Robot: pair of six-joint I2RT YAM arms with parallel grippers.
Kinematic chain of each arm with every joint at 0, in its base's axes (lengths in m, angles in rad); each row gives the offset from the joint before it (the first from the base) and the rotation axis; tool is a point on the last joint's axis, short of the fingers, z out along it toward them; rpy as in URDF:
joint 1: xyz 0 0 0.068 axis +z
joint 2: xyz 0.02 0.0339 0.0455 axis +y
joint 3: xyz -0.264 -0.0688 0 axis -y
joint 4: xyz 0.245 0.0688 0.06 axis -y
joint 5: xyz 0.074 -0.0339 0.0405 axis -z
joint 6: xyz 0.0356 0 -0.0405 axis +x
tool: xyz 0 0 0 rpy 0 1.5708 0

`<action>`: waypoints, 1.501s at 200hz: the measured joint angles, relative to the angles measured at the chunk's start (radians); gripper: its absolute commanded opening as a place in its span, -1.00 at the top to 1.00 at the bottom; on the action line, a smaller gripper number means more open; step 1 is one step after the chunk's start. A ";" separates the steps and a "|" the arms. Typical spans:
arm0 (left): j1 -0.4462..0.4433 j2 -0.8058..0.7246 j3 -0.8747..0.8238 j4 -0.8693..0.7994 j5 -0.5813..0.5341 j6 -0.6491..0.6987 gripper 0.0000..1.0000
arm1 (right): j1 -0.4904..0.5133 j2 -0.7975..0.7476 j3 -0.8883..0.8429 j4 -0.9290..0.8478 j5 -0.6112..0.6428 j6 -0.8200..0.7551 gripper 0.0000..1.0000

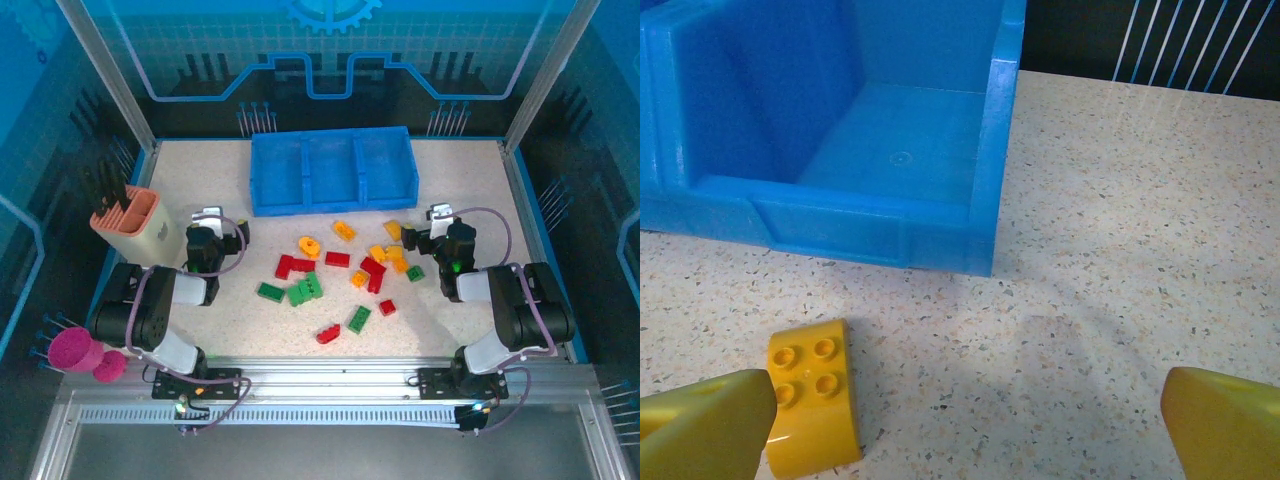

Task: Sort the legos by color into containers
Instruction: Pick up the lego from the middle-right of the table.

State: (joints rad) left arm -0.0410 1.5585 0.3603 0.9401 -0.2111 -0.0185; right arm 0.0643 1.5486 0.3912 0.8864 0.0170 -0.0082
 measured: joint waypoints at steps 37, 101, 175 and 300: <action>0.000 0.000 0.000 0.000 0.000 0.000 -0.99 | 0.000 0.000 0.000 -0.006 0.001 0.000 -1.00; 0.000 0.000 0.000 0.000 0.000 0.000 -0.99 | 0.014 -0.159 0.164 -0.360 0.048 -0.004 -1.00; 0.024 -0.003 0.000 -0.003 0.044 -0.001 -0.99 | 0.089 -0.352 0.510 -0.919 0.060 0.165 -1.00; -0.014 -0.464 1.033 -1.376 0.148 0.024 -0.99 | 0.138 0.179 0.792 -1.374 0.020 0.170 -0.79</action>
State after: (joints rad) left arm -0.0551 1.0946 1.3937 -0.4358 -0.0628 0.0051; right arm 0.2028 1.7271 1.1831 -0.4877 0.0372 0.1619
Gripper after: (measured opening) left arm 0.994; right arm 0.898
